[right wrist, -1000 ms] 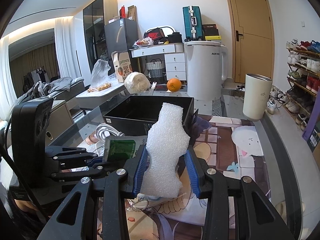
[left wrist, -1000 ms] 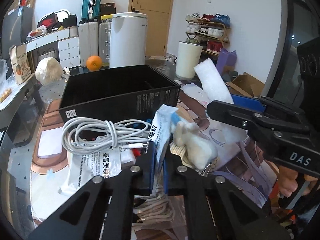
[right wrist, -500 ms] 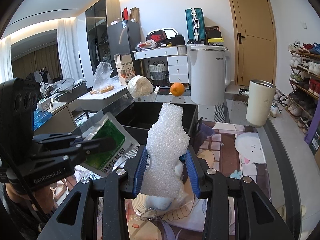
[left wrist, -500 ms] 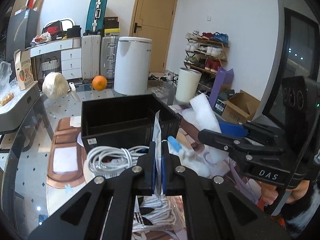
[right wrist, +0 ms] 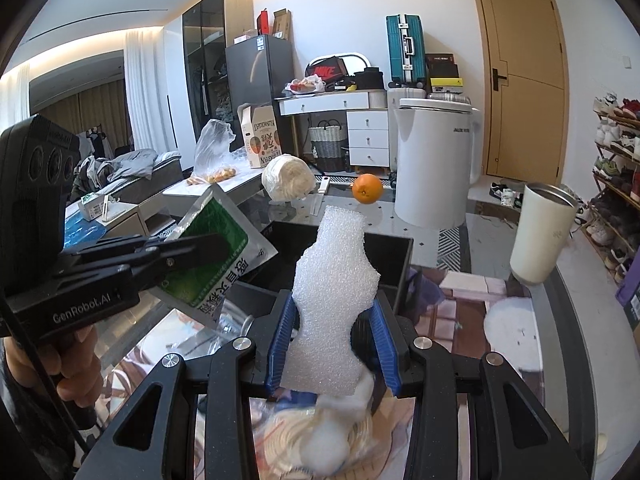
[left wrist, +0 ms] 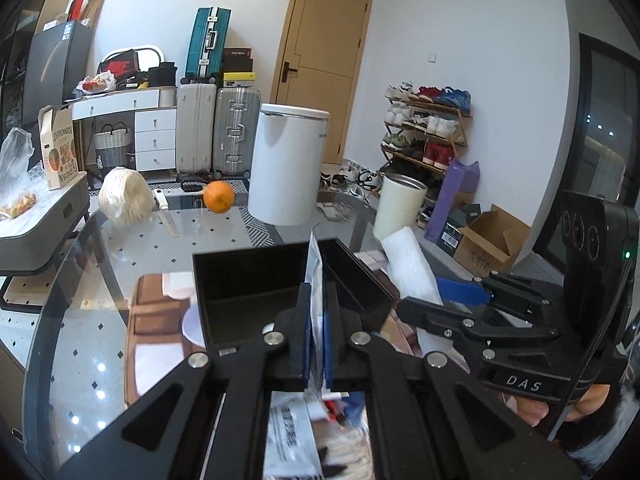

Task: Organize soft objects
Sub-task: 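Lower the foam block and sachet into the black box and release both tools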

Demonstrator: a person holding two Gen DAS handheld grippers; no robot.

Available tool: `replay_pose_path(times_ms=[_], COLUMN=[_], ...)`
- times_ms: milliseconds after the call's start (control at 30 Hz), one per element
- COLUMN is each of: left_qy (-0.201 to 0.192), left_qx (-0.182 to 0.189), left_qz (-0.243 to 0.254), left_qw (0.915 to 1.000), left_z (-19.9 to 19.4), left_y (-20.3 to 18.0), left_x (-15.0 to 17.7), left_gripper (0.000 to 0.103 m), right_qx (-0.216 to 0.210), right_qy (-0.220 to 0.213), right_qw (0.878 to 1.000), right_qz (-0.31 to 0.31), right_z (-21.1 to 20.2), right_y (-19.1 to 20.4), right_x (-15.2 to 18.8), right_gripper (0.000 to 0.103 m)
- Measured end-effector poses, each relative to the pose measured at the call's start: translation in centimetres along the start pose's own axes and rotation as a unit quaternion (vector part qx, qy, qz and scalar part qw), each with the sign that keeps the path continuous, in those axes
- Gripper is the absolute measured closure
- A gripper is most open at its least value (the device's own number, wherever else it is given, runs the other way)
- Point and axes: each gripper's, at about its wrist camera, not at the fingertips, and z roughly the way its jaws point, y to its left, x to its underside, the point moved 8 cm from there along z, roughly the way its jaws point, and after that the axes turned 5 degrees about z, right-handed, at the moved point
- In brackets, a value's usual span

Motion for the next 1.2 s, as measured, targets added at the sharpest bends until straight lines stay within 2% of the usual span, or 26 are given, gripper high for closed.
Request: replay_pose_path(times_ms=[467,900,933,1033,1067,1100,1167,1200], left_qy=[0.015,0.047,0.051,0.06,0.06,0.058,0.051,0.048], left_qx=[-0.018,-0.034,-0.034,-0.038,-0.039,-0.041,-0.045,-0.043], left_qz=[-0.019,-0.006,-0.005,-0.001,0.001,0.001,-0.002,-0.004], left_qw=[0.9996,0.9983,0.9981,0.9975,0.9975,0.9974,0.9977,0.9979], left_z=[4.2,7.3,7.5,7.6,7.4,7.1,6.5,6.1], left_y=[2.9,3.7,3.7,3.7,3.6,3.6,3.6,3.6], left_x=[-1.7,-0.5,-0.3,0.0,0.0,0.0,-0.1,-0.2], left_gripper=[0.102,0.102,0.102,0.099,0.093,0.079,0.057,0.058], right_qx=[-0.011,0.01,0.011,0.016,0.02,0.024,0.022,0.024], right_qy=[0.018,0.051,0.054,0.064,0.065,0.063,0.055,0.051], right_qw=[1.0,0.998,0.998,0.997,0.996,0.996,0.996,0.996], right_qz=[-0.012,-0.04,-0.04,-0.049,-0.053,-0.056,-0.061,-0.064], right_z=[4.8,8.9,9.2,9.9,10.0,10.0,9.5,9.2], right_y=[-0.8,-1.8,-1.8,-1.7,-1.7,-1.7,-1.5,-1.4], right_x=[-3.6,-3.2,-3.1,-2.8,-2.8,-2.9,-3.2,-3.2], right_gripper=[0.064,0.064,0.064,0.051,0.048,0.047,0.046,0.046])
